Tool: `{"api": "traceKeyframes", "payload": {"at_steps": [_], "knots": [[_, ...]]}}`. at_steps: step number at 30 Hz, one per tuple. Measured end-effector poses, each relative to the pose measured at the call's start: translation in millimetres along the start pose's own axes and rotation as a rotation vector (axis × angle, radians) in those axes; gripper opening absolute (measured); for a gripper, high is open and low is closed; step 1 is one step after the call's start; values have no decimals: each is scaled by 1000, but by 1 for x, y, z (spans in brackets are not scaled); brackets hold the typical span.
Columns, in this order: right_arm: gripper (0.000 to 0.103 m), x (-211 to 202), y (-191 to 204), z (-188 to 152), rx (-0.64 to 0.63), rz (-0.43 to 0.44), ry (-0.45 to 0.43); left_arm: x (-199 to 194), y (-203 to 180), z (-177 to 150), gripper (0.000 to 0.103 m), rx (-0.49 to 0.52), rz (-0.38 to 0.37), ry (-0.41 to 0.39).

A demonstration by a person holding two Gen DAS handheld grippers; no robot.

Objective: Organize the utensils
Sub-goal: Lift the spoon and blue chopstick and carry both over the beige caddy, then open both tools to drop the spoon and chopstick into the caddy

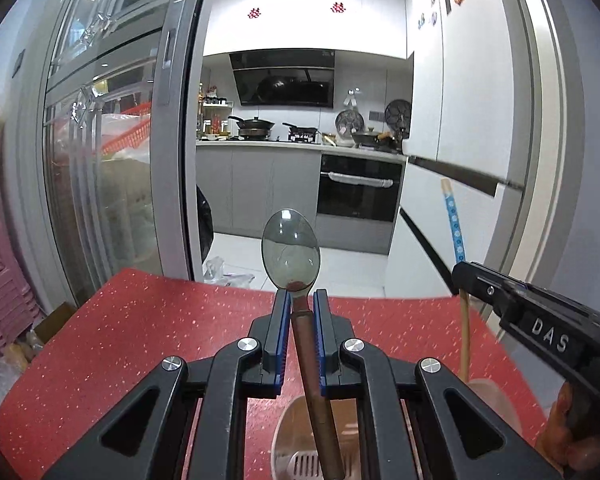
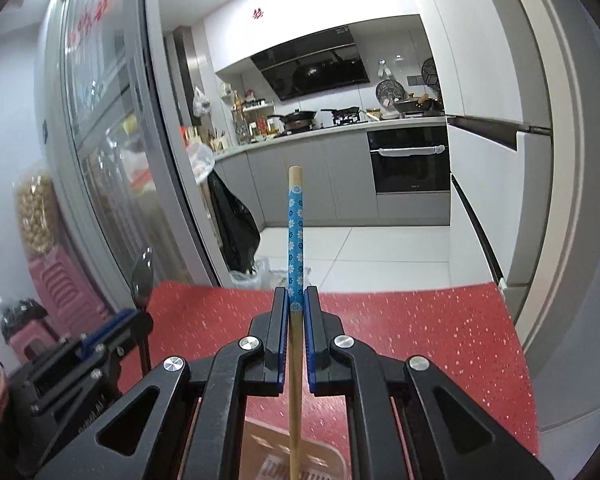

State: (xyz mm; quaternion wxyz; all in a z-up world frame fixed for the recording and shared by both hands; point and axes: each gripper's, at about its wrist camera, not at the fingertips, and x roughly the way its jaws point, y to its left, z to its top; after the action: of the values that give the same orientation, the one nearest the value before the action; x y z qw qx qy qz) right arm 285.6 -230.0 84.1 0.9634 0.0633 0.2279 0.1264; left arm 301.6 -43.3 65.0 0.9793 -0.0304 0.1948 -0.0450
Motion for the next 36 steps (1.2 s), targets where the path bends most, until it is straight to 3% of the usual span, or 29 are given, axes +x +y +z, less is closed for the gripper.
{"api": "traceKeyframes", "payload": {"at_steps": [7,15,20,29,36], "knots": [[8,-11,0,-25,-53,-2,16,-2,-15,-23,36,96,22,54],[8,-23,-8,-35,-22,-4,45,-3,-12,-23,36,87,28,105],[9,-34,-9,-38,-27,1,36,-13,-6,-23,36,40,7,73],[8,-42,7,-40,-104,-2,-15,-19,-11,-39,36,78,25,52],[8,-35,3,-43,-70,25,40,-29,-8,-42,36,76,30,71]]}}
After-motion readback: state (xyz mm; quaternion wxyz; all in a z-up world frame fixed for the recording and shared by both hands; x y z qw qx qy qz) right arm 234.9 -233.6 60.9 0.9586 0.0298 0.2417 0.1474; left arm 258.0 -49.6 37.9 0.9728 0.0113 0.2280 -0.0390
